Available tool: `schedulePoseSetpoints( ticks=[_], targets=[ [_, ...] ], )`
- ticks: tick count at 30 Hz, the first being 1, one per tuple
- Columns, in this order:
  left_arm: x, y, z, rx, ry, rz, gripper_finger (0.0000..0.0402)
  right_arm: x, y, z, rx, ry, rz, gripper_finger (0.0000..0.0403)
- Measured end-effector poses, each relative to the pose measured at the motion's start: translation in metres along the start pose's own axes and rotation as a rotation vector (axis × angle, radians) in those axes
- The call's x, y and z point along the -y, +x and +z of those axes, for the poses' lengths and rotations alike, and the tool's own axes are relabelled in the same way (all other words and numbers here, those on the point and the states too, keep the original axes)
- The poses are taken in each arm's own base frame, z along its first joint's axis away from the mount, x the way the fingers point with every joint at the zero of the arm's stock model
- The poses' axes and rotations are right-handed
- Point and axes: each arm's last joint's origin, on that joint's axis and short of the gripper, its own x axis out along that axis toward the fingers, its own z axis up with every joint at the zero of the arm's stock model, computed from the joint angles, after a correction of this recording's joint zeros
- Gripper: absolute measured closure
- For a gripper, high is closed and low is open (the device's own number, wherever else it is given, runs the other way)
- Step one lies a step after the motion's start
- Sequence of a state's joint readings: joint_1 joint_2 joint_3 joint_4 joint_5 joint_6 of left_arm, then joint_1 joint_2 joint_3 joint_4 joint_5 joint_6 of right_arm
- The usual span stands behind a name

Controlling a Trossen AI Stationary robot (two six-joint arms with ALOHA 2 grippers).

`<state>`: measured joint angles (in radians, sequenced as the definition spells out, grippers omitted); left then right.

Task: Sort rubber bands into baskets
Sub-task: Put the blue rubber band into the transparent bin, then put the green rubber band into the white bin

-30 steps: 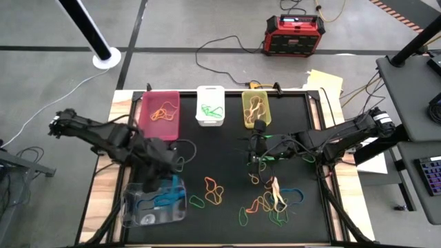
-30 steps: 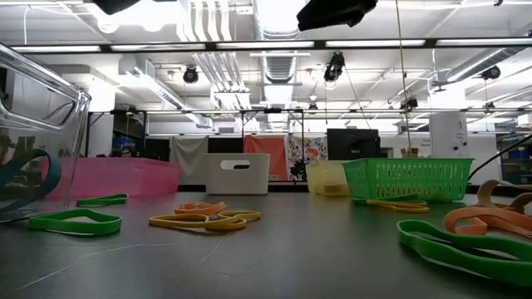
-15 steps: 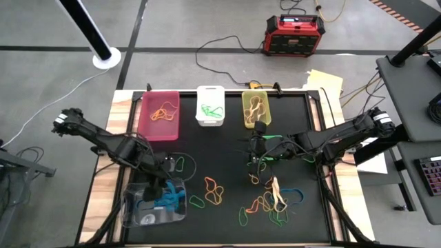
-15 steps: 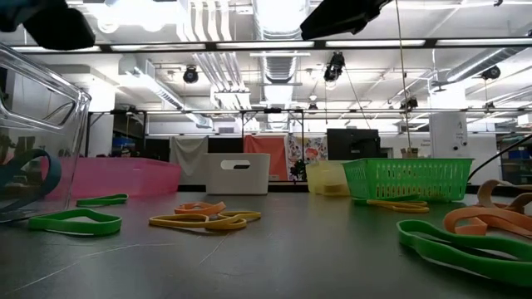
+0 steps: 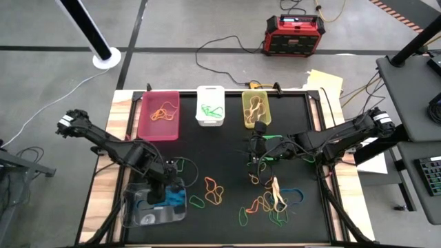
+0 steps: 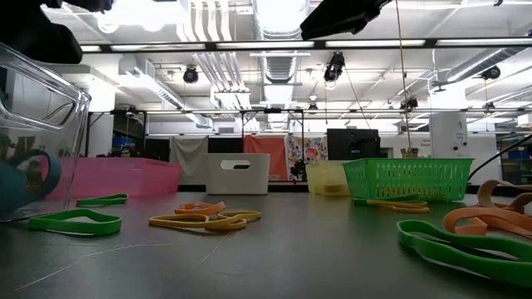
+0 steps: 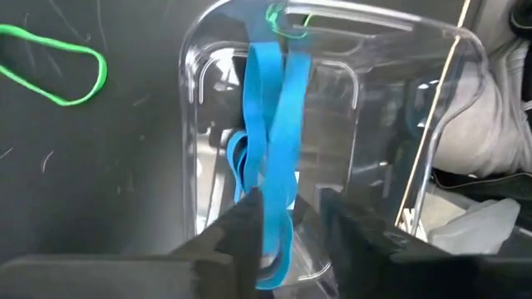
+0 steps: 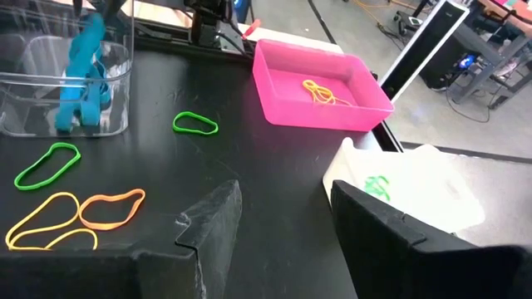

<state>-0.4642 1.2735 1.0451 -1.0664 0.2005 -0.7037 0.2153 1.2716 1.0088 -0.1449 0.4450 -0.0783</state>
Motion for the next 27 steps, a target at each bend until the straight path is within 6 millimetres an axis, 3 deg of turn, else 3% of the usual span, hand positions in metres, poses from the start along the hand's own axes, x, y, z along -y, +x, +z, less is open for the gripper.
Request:
schedulePoseSetpoints(
  ticks=[5, 9, 22, 27],
  targets=[
    [0.001, 0.001, -0.001, 0.0, 0.018, 0.003, 0.0239, 0.0, 0.0, 0.0, 0.0, 0.0, 0.0, 0.0218],
    [0.002, -0.002, 0.001, 0.041, 0.076, 0.031, 0.0216, 0.0, 0.0, 0.0, 0.0, 0.01, 0.0, 0.0218],
    [0.001, -0.022, 0.018, 0.374, 0.343, 0.424, 0.0213, -0.001, 0.0, -0.001, -0.012, 0.069, 0.007, 0.0218],
    [0.001, -0.026, 0.021, 0.41, 0.415, 0.506, 0.0212, -0.002, 0.002, -0.004, -0.031, 0.104, 0.014, 0.0218]
  ],
)
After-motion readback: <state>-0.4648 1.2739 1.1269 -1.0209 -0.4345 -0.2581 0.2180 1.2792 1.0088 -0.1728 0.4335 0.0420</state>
